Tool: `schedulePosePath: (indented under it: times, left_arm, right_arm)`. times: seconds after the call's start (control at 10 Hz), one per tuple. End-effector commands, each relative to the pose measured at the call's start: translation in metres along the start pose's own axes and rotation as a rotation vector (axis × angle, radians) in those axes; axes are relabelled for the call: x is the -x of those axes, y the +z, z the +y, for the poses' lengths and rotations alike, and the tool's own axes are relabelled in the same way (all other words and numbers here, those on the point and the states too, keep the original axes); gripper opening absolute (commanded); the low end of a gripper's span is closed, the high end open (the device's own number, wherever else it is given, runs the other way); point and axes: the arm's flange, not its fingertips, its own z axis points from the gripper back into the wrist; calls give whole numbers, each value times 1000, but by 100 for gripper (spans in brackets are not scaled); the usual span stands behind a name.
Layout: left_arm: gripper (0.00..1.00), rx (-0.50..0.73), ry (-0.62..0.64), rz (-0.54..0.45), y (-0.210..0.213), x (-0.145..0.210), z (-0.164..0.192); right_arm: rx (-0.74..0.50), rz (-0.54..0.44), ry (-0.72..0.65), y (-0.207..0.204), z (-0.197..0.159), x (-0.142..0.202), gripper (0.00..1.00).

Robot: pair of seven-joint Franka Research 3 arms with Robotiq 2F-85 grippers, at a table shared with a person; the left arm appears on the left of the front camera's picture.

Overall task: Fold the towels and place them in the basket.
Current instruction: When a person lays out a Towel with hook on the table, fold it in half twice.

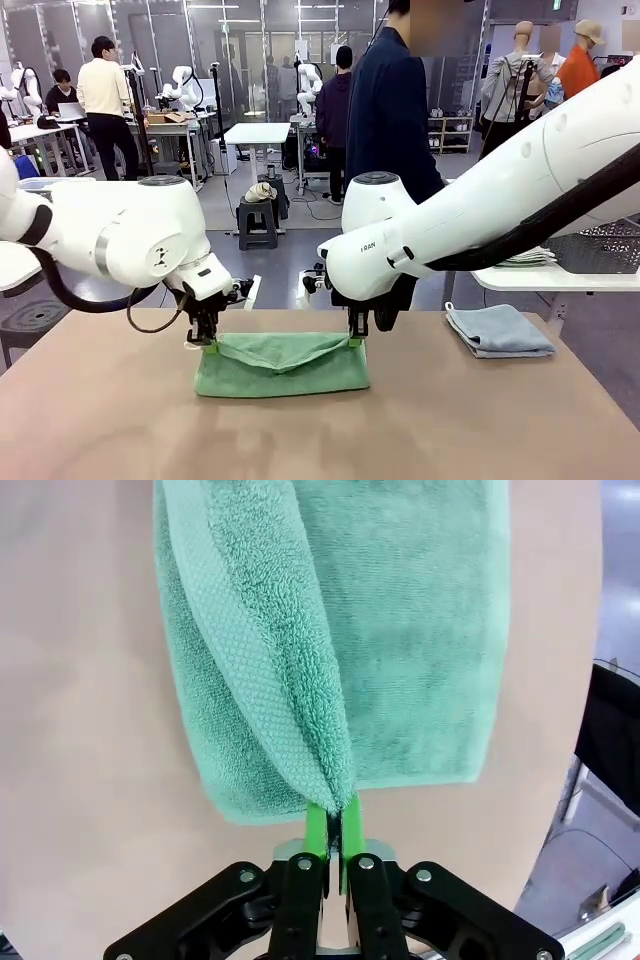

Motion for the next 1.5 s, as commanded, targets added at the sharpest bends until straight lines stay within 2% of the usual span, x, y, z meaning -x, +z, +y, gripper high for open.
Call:
schedulePosePath:
  times: [0.0,0.5,0.8,0.9,1.0,1.1,1.2,1.3,1.4]
  left_arm:
    - [5,0,3,27,-4,-10,29]
    - [5,-2,17,19,-19,-11,79]
    - [5,-5,40,19,-26,-12,87]
    - [10,-10,46,23,-27,-12,88]
    - [25,-18,56,27,-27,-11,88]
    - [30,-24,63,30,-26,-10,87]
    - [44,-46,76,45,-24,-8,86]
    - [50,-72,83,58,-22,-6,86]
    - [64,-102,85,70,-20,-4,83]
  right_arm:
    - [-6,27,-12,-7,-20,0,7]
    - [-29,29,-88,-25,-43,15,7]
    - [-20,23,-71,-29,-52,13,7]
    - [-14,16,-62,-30,-55,12,7]
    - [-8,0,-50,-29,-57,11,22]
    - [4,-2,-40,-29,-59,11,27]
    - [25,-7,-32,-27,-62,12,42]
    - [55,-4,-25,-26,-64,12,47]
    - [86,-3,-20,-24,-64,12,62]
